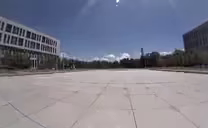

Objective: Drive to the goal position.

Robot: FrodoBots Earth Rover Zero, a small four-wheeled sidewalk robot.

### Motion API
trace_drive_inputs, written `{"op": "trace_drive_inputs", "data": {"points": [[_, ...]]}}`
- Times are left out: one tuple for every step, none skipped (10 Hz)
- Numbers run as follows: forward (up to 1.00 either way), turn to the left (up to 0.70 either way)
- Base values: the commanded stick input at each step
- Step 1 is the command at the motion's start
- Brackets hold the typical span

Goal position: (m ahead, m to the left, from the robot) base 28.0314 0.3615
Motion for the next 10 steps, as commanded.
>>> {"op": "trace_drive_inputs", "data": {"points": [[0.70, 0.00], [0.70, 0.00], [0.70, 0.00], [0.70, 0.00], [0.70, 0.00], [0.70, 0.00], [0.70, 0.00], [0.70, 0.00], [0.70, 0.00], [0.70, 0.00]]}}
